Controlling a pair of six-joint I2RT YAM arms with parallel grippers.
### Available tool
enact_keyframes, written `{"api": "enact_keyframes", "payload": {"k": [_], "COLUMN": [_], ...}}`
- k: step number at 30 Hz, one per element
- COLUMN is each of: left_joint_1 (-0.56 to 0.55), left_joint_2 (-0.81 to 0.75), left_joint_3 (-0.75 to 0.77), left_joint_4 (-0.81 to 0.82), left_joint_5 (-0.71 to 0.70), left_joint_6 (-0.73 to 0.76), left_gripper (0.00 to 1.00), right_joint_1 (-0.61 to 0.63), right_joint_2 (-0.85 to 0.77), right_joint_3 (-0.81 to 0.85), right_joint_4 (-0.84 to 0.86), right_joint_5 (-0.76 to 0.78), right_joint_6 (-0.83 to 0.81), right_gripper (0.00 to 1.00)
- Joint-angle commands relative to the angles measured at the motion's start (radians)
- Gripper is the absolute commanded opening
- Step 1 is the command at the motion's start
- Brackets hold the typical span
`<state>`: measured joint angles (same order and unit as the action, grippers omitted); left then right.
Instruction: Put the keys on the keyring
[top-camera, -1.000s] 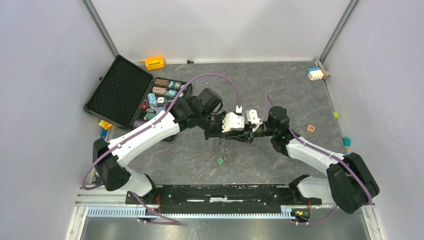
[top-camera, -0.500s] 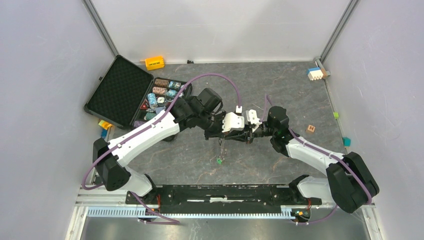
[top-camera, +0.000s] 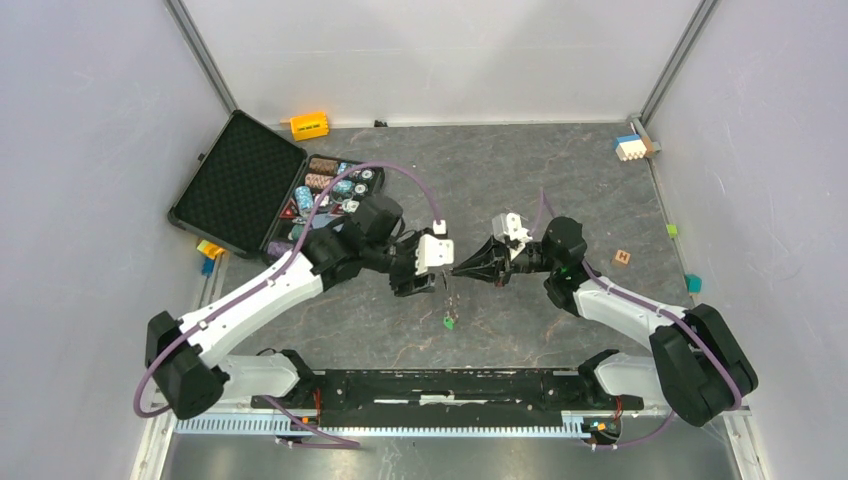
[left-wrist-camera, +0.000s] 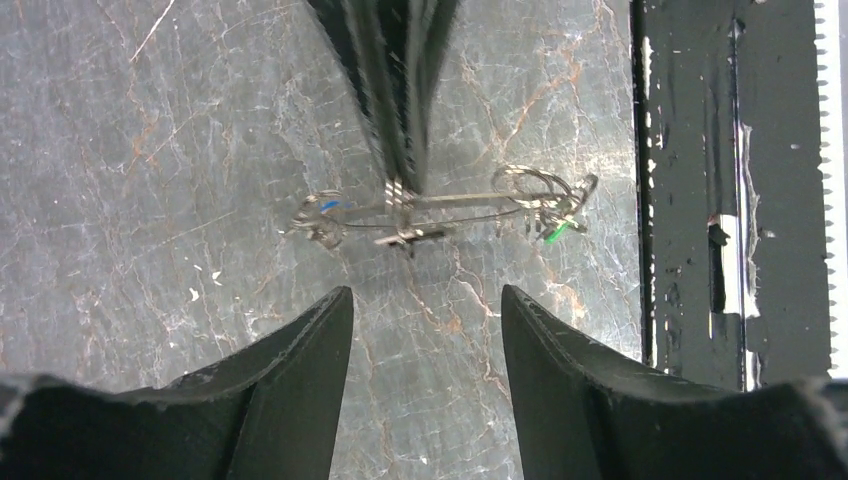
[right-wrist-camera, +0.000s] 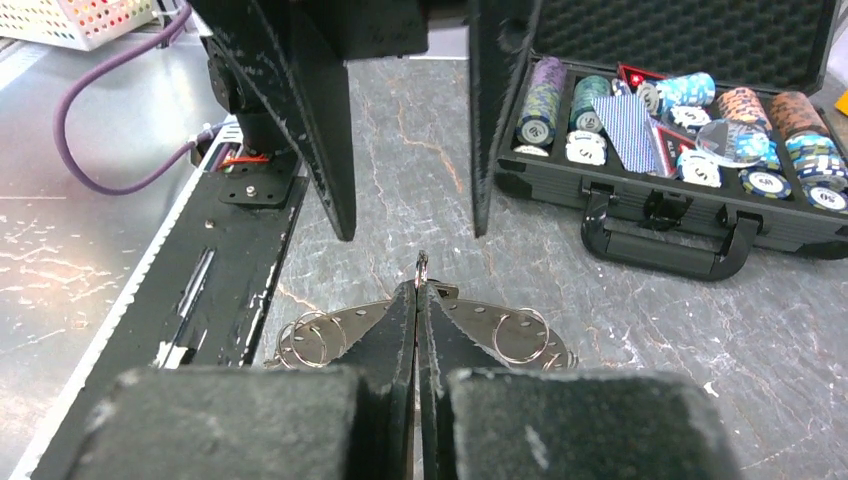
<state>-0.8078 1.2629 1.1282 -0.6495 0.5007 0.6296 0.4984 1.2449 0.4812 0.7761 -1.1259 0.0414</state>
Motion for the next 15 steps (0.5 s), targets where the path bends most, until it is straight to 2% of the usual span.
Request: {"api": "enact_keyframes", "payload": {"k": [1,4,7,15], "left_joint_1": [0.013,0.013,0.015,0.038], "left_joint_2": [-0.077,-0.075,-0.064,-0.053], "left_joint_3": [-0.122,-0.185,-0.223,-0.212], "left_joint_4": [0.238,0.325,0.394,0.399], "left_joint_5": [0.084,0.146,0.149,0.171], "left_joint_6": [0.036,0.08,0.112,0.111], "left_gripper": [0.62,0.61,0.61,0.57], "right_joint_1": [-0.01,-0.011,-0.011,-0.011], "right_joint_2": [-0.009,0.001,0.01,0.019], "right_joint_3": [-0.001,-0.009,-0.006,-0.008], "right_joint_4": [0.185,0.253,0.269,0.263], "right_joint_5": [-0.023,-0.031,-0.034,-0.036], "right_joint_6": [0.116,0.167,0.183,0.174], "right_gripper": [0.0,0.0,0.0,0.0]}}
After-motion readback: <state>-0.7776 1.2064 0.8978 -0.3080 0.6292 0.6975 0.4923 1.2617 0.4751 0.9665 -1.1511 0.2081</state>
